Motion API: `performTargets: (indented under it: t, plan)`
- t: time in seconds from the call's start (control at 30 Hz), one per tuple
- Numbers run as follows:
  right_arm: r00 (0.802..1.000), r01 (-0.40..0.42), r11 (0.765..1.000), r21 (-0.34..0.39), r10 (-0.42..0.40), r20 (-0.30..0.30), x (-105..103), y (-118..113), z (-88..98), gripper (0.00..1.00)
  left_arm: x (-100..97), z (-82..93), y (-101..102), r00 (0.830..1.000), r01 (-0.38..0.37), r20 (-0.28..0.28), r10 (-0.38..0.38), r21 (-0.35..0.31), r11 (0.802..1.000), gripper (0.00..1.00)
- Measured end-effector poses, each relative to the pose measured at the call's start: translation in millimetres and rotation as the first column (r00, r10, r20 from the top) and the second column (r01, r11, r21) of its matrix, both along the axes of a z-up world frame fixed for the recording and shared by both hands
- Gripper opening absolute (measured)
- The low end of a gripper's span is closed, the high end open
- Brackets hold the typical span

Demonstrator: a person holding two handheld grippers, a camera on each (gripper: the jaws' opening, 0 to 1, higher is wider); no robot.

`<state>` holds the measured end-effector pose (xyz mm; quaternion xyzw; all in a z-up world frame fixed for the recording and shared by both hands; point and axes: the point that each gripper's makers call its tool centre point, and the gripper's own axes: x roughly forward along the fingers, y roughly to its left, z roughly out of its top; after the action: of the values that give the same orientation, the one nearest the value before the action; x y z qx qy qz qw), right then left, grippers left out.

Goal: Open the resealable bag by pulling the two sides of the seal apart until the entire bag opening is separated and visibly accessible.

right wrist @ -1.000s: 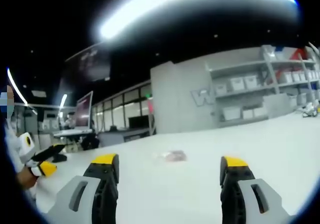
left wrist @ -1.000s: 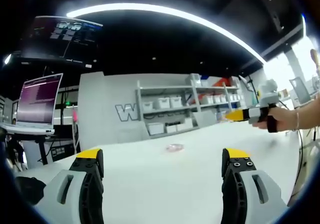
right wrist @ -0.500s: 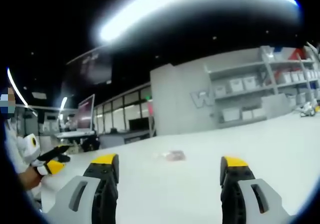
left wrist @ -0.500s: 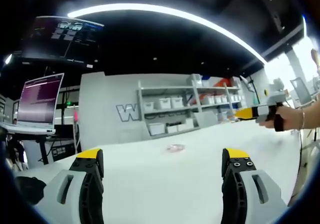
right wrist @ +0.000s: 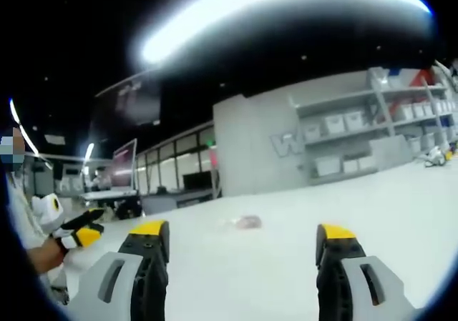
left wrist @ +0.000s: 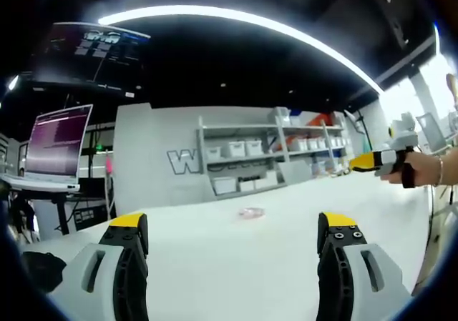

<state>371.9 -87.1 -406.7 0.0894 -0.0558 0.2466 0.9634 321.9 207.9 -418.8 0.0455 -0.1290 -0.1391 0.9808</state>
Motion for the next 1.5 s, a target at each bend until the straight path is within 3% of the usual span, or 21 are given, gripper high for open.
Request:
performTargets:
  t: [0.53, 0.97, 1.5]
  plan:
    - [1.000, -0.003, 1.000, -0.001, 0.003, 0.009, -27, -12, -3.9, 0.86, 1.7, -0.4, 3, 1.000, -0.008, -0.005, 0.008, -0.008, 1.000, 0.97]
    - [0.998, 0.034, 0.999, -0.034, -0.032, 0.057, -45, -21, -2.7, 0.85, -0.3, 1.8, 5, 1.000, -0.010, 0.003, 0.010, -0.021, 1.000, 0.97]
    - [0.995, 0.086, 0.995, -0.054, -0.083, 0.053, -40, -40, -7.6, 0.92, -0.9, 2.8, 5, 1.000, -0.014, 0.007, 0.015, -0.023, 1.000, 0.97]
